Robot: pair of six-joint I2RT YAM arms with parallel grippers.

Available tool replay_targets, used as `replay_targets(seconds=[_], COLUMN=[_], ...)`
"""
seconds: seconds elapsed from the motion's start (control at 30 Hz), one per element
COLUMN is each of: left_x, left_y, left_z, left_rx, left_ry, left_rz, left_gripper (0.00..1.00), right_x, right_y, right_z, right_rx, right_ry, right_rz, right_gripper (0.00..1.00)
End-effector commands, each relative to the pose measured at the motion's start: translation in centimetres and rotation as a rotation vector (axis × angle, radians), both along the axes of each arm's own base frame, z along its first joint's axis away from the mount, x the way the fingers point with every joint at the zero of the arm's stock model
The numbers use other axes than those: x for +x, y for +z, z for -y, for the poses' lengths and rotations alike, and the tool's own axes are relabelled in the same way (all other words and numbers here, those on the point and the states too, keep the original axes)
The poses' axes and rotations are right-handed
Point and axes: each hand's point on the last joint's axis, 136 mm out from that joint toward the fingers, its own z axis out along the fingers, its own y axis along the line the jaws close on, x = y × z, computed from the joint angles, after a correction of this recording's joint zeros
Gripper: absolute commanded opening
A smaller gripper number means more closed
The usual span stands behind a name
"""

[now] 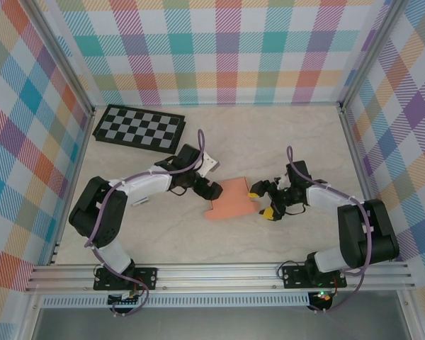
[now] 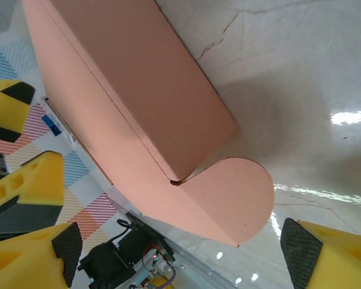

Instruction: Fold the paper box

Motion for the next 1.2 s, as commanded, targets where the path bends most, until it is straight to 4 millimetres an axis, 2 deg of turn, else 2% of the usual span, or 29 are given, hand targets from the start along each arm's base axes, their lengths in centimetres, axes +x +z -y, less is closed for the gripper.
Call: replay_targets(seconds=[0.0,0.13,0.27,0.37,0.47,0.63,0.8,0.9,1.03,1.17], left_x=[-1.3,-1.5,-1.8,-1.0,0.1,0.8,2.2,2.6,1.9,2.3], left_y=[-1.0,-0.8,2.3,3.0,3.0,4.3,3.0,2.8,2.2,1.8], left_z=[-0.3,-0.5,0.6,0.4,0.2,0.2,-1.3,-1.2,-0.8,-1.9], left_rx=[0.004,-0.001,-0.118,-0.085,-0.046,-0.076,0.006,-0.02,-0.065,-0.044], left_ry=[0.015,0.011,-0.074,-0.089,-0.073,-0.028,0.069,0.127,0.168,0.234], left_rz=[-0.058,-0.044,0.09,0.15,0.158,0.199,0.178,0.13,0.047,0.014], left_gripper=[0.95,0.96,1.0,1.0,1.0,1.0,1.0,1.0,0.99,0.99], right_x=[0.8,1.6,2.2,3.0,4.4,7.4,9.3,10.4,11.9,12.7], right_y=[1.0,1.0,1.1,1.0,0.6,0.3,0.0,0.0,0.8,2.4], right_z=[-1.1,-1.5,-1.8,-1.9,-2.3,-3.3,-4.3,-4.7,-5.7,-7.0], right_rx=[0.09,0.122,0.125,0.11,0.109,0.16,0.182,0.194,0.228,0.249], right_ry=[0.011,0.017,0.028,0.05,0.073,0.065,0.089,0.1,0.114,0.132], right_rz=[0.037,0.061,0.073,0.102,0.134,0.175,0.186,0.196,0.216,0.245], right_gripper=[0.88,0.89,0.89,0.89,0.9,0.9,0.91,0.92,0.93,0.93])
